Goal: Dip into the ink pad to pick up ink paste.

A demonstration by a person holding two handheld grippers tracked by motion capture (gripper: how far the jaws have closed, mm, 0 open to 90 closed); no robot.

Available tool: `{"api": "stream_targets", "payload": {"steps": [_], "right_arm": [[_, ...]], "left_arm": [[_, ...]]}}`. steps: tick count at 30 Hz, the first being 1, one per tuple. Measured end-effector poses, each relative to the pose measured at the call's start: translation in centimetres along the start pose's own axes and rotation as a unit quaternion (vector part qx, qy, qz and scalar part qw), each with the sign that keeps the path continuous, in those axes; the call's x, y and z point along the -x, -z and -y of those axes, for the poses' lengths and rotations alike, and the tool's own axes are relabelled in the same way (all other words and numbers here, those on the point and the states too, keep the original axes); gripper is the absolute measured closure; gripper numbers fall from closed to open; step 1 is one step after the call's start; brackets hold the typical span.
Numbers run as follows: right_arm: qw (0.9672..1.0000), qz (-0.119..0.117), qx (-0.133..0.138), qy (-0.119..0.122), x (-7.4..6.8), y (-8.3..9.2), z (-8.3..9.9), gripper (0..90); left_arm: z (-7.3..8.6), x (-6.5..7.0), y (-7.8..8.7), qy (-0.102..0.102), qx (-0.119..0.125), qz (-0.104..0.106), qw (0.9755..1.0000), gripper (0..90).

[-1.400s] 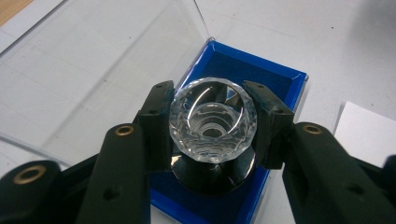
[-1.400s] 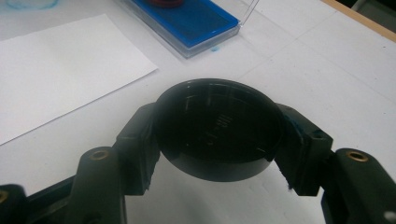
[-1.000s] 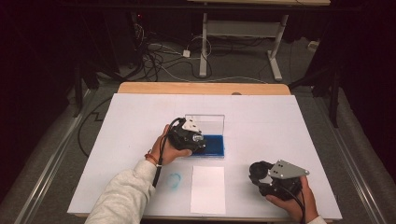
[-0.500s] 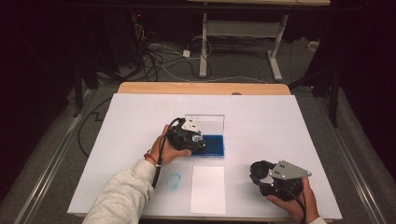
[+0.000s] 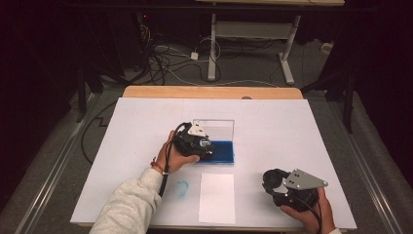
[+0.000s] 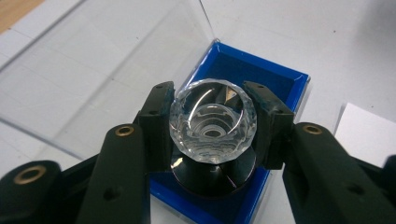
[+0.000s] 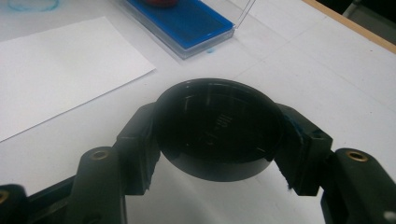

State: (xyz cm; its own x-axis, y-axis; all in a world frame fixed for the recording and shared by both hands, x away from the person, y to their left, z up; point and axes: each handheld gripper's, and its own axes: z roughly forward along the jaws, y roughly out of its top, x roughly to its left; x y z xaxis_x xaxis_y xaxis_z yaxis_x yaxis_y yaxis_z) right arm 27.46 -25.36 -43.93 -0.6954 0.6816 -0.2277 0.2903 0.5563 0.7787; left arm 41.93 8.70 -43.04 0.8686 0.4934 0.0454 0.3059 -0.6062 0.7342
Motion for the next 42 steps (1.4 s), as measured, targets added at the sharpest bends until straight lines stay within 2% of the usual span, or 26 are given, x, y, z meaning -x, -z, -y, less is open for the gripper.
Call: {"api": "stream_targets", "payload": {"steps": [6, 14, 22, 33, 42], "right_arm": [[1.0, 0.001, 0.003, 0.002, 0.0, 0.1, 0.0, 38.4], [1.0, 0.003, 0.008, -0.002, 0.1, 0.3, 0.1, 38.4], [1.0, 0.002, 0.009, -0.003, 0.3, 0.3, 0.1, 38.4], [0.9999, -0.001, 0.013, -0.008, 0.5, 0.3, 0.0, 38.4], [0.9999, 0.0, 0.012, -0.008, 0.5, 0.2, 0.0, 38.4]], "left_arm": [[0.0, 0.2, 2.0, 0.002, 0.029, -0.003, 0.9996, 54.6], [0.0, 0.0, 4.3, 0.007, 0.05, -0.006, 0.9987, 54.7], [0.1, 0.4, 5.3, 0.0, 0.06, -0.008, 0.9982, 54.6], [0.7, 0.9, 7.9, -0.012, 0.081, -0.005, 0.9967, 54.6], [1.3, 2.2, 9.5, -0.026, 0.088, -0.007, 0.9958, 54.6]]}}
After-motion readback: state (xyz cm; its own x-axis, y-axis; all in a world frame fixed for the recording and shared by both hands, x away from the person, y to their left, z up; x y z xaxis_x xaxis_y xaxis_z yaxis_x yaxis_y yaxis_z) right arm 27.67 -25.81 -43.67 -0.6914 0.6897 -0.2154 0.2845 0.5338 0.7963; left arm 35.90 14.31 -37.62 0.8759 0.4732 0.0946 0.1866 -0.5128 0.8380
